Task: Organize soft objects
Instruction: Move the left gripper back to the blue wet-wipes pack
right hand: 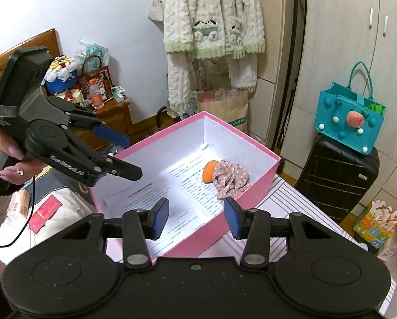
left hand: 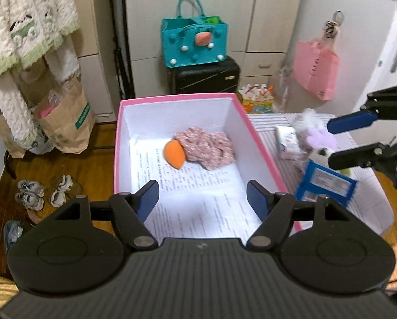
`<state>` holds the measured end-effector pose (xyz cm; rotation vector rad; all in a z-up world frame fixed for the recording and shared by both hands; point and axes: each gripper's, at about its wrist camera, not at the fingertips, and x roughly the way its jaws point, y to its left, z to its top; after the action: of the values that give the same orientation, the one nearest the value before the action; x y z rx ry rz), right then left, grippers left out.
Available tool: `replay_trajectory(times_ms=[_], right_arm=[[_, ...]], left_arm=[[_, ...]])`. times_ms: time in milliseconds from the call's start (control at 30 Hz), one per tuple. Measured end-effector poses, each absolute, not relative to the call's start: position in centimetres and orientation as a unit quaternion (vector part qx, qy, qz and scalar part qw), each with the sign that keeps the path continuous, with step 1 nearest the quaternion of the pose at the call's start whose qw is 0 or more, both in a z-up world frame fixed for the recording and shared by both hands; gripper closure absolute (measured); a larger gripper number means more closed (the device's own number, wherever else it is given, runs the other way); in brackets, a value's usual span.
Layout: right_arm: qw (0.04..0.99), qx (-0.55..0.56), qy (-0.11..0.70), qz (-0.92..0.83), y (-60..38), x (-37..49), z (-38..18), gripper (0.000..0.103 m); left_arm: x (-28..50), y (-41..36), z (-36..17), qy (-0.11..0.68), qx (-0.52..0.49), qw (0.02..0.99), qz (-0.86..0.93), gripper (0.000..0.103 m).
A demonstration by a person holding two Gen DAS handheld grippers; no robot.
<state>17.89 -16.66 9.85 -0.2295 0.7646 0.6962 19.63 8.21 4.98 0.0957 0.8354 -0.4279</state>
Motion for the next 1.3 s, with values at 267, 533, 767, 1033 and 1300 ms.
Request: replay_trajectory(times_ms=[267,533,767,1033,1300], right_arm=[[0.866,-0.102,0.357,0.334,-19.1,12.7,10.8,0.050],[0.872,-0.096,0.358,0.319,-21.7,8.3,10.6,0.048],[0.889,-0.076,0.355,0.281,-25.0,5.5,9.2,0.048],[0.902,-0.055,0.351,0.246,-28.1,3.7,6.4,0.044],[0.921,-0.017,0.333,0.200,-30.3,3.8,1.0,0.040]], left_arm=[[14.6,6.8,5.7,0.420,0.069,0.873,-0.239,0.030],[9.5,4.7,6.7,0.401,0.113,0.870,-0.262,0.023],[7.2,1.4,6.2,0.377,0.172,0.864,-0.287,0.021],[6.4,-1.8,5.0,0.356,0.155,0.859,-0.333,0.021],[7.2,-3.8,2.8,0.301,0.107,0.877,-0.358,0.021]])
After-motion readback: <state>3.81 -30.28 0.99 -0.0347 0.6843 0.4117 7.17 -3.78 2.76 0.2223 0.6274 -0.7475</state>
